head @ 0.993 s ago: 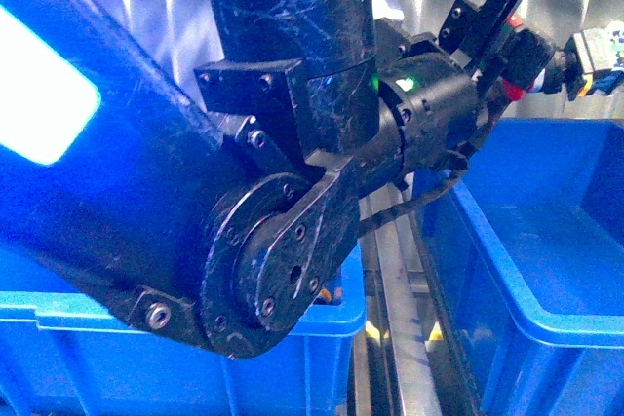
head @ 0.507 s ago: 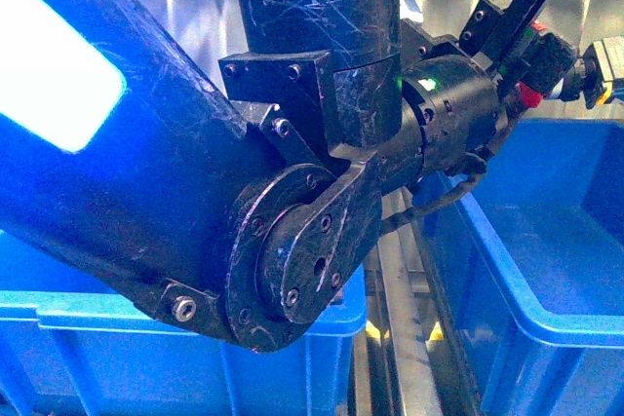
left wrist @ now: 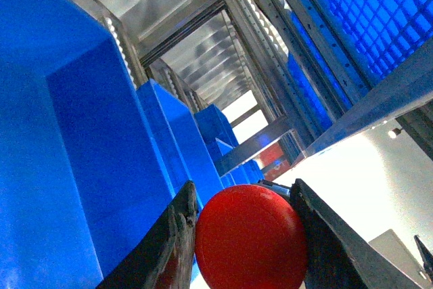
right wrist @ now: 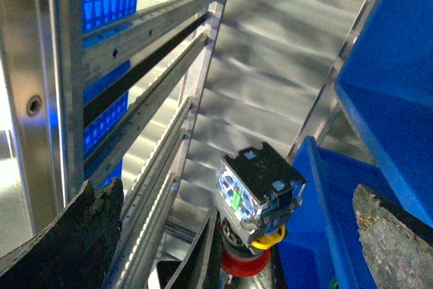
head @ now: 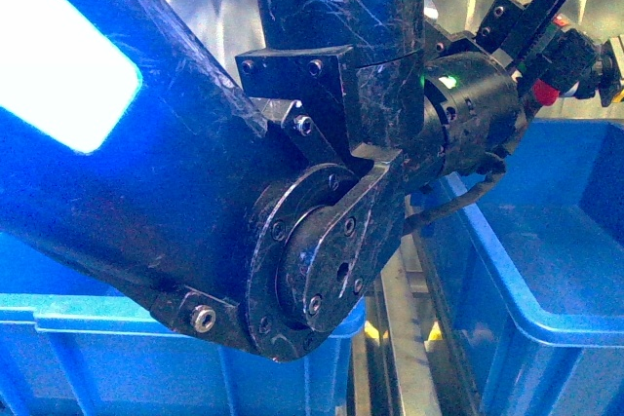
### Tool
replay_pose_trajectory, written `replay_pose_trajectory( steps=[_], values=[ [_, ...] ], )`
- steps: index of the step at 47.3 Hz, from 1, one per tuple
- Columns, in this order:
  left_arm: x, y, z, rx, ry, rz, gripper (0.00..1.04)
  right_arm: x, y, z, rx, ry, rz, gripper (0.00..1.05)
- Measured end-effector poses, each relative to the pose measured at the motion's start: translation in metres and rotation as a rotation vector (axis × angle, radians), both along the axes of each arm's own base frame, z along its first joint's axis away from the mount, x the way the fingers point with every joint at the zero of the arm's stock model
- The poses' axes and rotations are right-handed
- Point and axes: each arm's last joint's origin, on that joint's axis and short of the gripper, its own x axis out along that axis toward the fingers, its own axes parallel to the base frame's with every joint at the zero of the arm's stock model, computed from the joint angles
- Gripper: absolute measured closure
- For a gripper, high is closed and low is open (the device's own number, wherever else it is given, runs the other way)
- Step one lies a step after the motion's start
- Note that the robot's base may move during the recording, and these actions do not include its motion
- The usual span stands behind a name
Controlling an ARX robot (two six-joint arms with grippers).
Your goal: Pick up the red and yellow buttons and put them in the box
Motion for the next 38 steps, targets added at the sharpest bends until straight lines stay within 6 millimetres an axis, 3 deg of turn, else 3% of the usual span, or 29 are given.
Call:
replay_pose_trajectory(
  steps=[13, 38],
  values=[
    [-0.001, -0.002, -0.001, -0.009, 0.021, -0.005, 0.72, 0.023, 0.024, -0.009, 0.016, 0.003, 0.058, 0.06],
    [-0.003, -0.008, -0.007, 0.036, 0.079, -0.002, 0.72, 0.042, 0.014, -0.009, 0.008, -0.024, 0.033, 0.06]
  ],
)
